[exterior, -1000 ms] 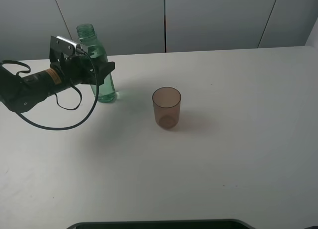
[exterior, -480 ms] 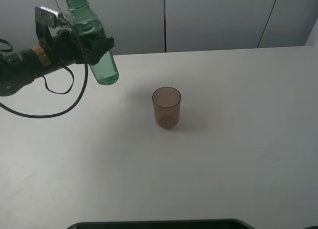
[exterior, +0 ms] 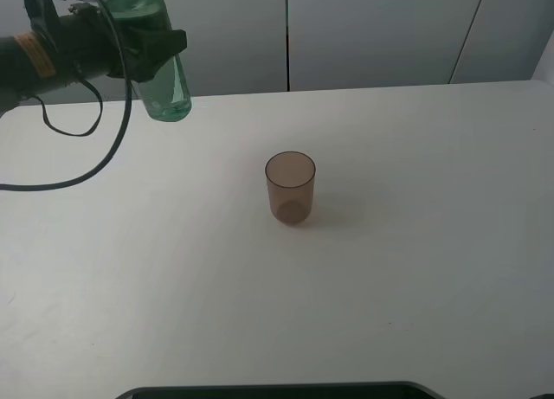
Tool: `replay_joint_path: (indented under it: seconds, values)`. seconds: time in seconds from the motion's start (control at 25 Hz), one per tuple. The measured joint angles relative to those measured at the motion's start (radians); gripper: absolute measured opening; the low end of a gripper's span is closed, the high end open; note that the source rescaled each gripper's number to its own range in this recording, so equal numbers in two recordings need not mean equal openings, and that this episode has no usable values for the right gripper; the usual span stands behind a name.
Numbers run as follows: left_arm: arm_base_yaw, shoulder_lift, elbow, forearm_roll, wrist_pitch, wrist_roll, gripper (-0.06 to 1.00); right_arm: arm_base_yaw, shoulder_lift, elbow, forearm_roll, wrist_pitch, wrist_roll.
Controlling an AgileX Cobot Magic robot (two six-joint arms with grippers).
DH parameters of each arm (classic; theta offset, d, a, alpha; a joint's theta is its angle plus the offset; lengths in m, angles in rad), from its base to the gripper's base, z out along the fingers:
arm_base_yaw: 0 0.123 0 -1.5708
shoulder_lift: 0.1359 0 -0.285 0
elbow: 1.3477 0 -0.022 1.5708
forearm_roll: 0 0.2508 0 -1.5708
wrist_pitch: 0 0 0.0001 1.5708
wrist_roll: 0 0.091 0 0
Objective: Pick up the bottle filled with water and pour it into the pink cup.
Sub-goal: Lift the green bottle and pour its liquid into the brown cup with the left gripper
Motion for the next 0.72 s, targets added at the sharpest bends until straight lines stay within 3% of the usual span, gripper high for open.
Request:
replay_joint_path:
  seconds: [0.12, 0.4, 0.72]
  values:
    - [0.0, 0.0, -0.025, 0.067, 0.076, 0.017, 0.02, 0.0, 0.0, 0.0, 0.0, 0.0, 0.0]
    - [-0.004, 0.081, -0.087, 0.138, 0.088, 0.041, 0.02, 0.0, 0.0, 0.0, 0.0, 0.0, 0.0]
    - [-0.098, 0.181, -0.118, 0.146, 0.099, 0.235, 0.02, 0.0, 0.0, 0.0, 0.0, 0.0, 0.0]
